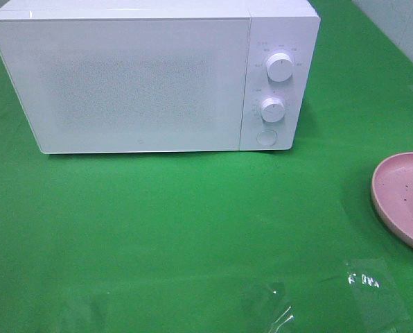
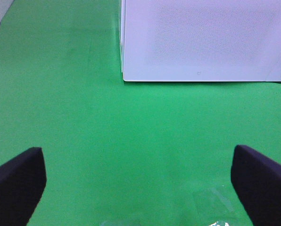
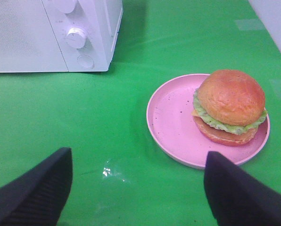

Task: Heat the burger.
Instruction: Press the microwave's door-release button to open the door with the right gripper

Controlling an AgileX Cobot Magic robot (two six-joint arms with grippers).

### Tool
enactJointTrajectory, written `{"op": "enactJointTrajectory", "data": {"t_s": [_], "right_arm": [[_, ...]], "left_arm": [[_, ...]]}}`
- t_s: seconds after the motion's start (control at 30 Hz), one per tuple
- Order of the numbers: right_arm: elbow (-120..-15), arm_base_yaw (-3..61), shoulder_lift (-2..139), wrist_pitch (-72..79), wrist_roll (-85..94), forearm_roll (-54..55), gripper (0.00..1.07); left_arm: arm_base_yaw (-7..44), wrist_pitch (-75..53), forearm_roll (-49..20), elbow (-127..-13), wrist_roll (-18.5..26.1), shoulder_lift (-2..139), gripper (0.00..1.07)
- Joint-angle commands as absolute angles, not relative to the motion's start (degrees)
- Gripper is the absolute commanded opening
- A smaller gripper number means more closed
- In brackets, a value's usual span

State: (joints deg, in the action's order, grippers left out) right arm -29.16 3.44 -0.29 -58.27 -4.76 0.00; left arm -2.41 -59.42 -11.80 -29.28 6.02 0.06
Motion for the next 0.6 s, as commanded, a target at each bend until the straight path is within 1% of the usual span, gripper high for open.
{"op": "enactJointTrajectory", "data": {"t_s": [0.03, 0.47, 0.6], "right_arm": [[-29.0, 3.6, -1.7, -57.3, -5.0, 0.3, 0.73], [-29.0, 3.6, -1.7, -57.2, -5.0, 0.3, 0.73], [-31.3, 3.6, 0.2, -56.3, -4.9, -0.5, 0.73]], "left_arm": [[-2.0, -59.0, -12.0, -29.3, 6.0, -0.1, 1.0], [-2.0, -59.0, -12.0, -29.3, 6.0, -0.1, 1.0], [-2.0, -59.0, -12.0, -29.3, 6.0, -0.1, 1.0]]}}
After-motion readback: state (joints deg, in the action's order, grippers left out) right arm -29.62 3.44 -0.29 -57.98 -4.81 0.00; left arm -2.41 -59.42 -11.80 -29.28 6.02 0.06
